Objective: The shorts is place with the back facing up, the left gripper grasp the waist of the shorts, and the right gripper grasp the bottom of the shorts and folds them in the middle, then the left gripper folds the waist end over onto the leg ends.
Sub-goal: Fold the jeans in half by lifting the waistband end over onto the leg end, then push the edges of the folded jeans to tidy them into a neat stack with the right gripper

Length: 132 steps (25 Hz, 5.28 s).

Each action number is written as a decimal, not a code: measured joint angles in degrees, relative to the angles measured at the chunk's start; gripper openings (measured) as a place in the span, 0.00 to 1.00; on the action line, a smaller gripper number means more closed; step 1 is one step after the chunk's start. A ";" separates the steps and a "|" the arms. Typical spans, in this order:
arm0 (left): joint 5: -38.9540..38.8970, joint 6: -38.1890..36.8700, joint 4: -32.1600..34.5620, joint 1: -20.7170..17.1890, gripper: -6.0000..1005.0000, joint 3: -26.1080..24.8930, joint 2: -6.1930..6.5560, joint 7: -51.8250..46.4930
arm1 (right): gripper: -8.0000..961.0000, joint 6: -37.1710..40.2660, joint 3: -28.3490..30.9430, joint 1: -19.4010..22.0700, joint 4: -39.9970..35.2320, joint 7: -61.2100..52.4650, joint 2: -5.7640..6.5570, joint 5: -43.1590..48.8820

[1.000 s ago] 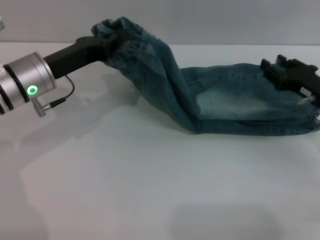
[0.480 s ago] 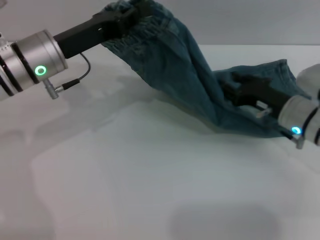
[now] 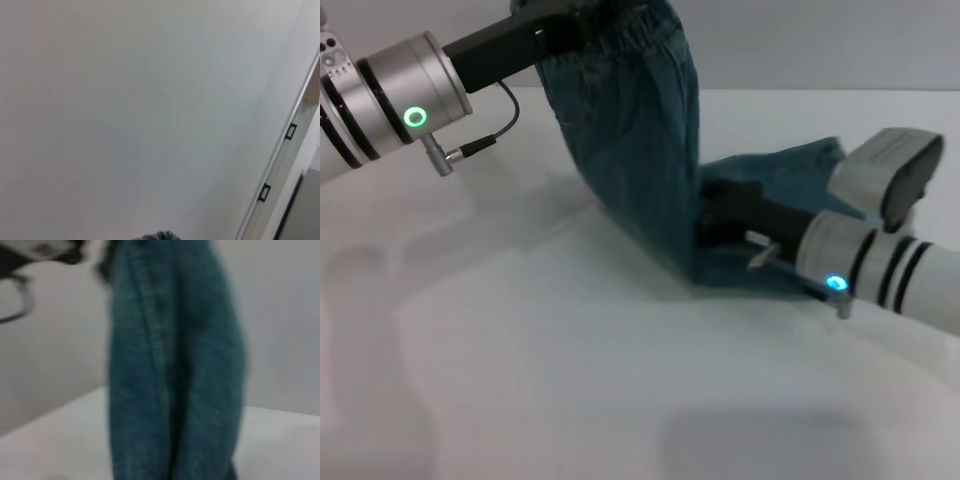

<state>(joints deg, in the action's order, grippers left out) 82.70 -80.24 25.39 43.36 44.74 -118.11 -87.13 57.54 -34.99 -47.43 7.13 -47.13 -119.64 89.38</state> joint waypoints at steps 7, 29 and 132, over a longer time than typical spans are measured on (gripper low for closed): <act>0.00 0.00 -0.25 0.63 0.04 0.08 0.00 0.01 | 0.46 2.62 1.43 -3.76 4.20 -0.38 -0.23 3.17; 0.01 -2.87 -0.78 -1.13 0.10 4.91 -0.25 -0.61 | 0.46 0.02 16.19 12.74 -12.52 -0.49 0.52 2.60; -31.64 0.96 -6.69 -13.93 0.83 18.17 -0.44 21.57 | 0.46 5.67 -29.93 1.04 -23.61 -28.22 0.37 4.36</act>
<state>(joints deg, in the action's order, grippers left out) 51.05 -79.28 18.70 29.44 62.91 -118.55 -65.56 63.20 -64.92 -46.39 -16.48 -75.35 -119.27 93.74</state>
